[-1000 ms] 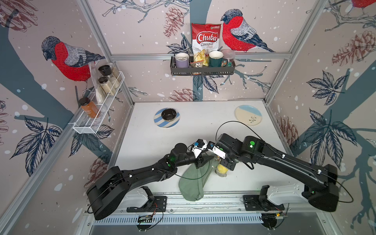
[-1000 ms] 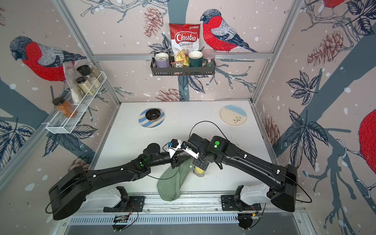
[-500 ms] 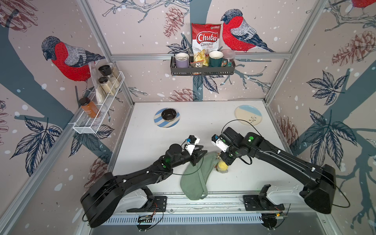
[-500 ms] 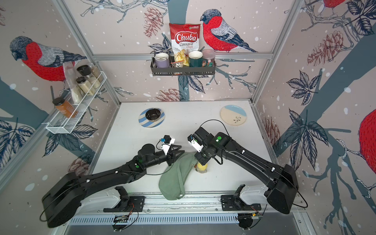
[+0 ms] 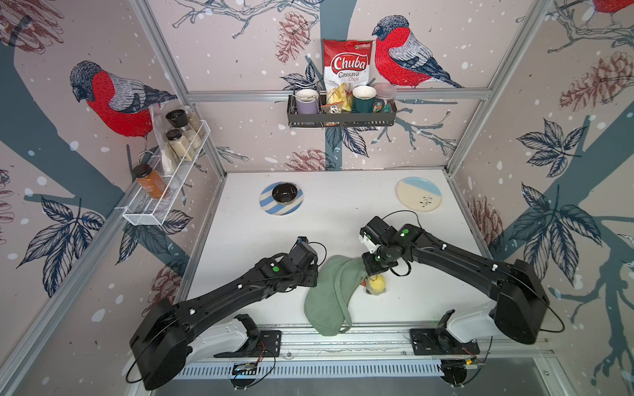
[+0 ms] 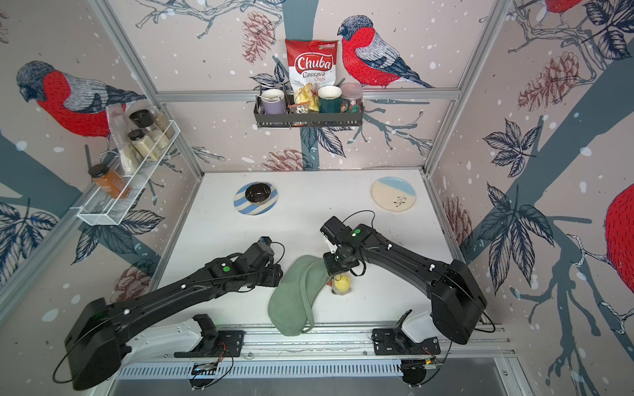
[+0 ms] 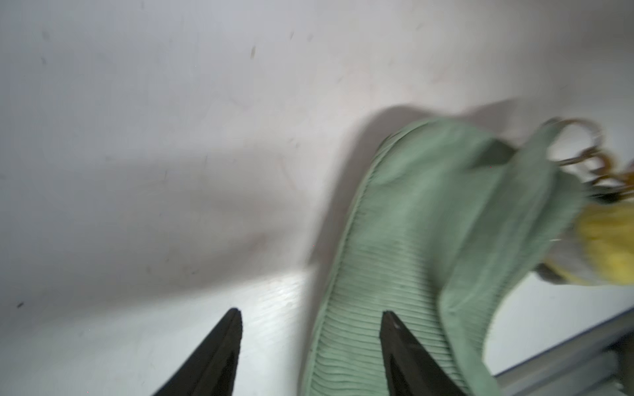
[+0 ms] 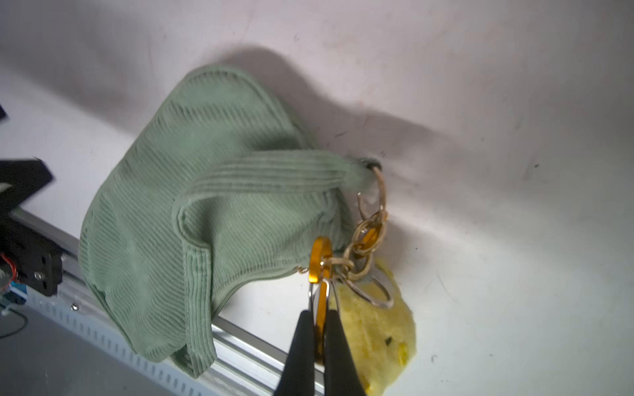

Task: Remove the decoration from the bag
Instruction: Adjust the bag at the center of the board.

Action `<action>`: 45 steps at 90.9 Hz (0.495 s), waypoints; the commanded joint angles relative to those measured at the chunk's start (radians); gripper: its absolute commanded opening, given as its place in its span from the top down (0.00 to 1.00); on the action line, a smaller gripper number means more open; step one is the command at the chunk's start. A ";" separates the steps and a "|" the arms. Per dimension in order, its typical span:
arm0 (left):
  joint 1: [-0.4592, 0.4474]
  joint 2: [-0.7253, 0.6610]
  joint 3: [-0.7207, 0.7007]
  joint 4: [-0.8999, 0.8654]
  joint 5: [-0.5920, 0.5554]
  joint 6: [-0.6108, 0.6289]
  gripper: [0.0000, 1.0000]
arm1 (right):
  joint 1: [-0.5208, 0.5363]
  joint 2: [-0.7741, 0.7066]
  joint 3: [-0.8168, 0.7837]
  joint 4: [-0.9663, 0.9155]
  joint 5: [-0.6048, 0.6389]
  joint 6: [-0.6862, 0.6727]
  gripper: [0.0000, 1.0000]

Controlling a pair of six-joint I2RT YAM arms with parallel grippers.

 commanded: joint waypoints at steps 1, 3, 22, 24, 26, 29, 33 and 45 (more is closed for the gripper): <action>-0.010 0.114 0.019 -0.024 0.042 -0.050 0.46 | -0.013 0.005 0.019 0.034 -0.003 0.020 1.00; -0.014 0.137 0.019 0.000 0.065 -0.049 0.47 | -0.014 0.006 0.020 0.036 -0.005 0.021 1.00; -0.030 0.229 0.047 0.144 0.137 -0.010 0.73 | -0.016 0.032 0.006 0.061 -0.010 0.030 1.00; -0.030 0.227 0.049 0.159 0.143 -0.008 0.75 | -0.018 0.032 0.002 0.063 -0.009 0.031 1.00; -0.029 0.225 0.049 0.176 0.152 -0.008 0.77 | -0.019 0.033 -0.002 0.066 -0.009 0.033 1.00; -0.027 0.222 0.046 0.202 0.167 -0.007 0.80 | -0.022 0.033 -0.007 0.069 -0.008 0.037 1.00; -0.012 0.228 0.041 0.230 0.185 -0.009 0.85 | -0.028 0.036 -0.016 0.076 -0.009 0.043 1.00; 0.069 0.284 0.059 0.271 0.258 0.044 1.00 | -0.055 0.045 -0.036 0.106 -0.009 0.068 1.00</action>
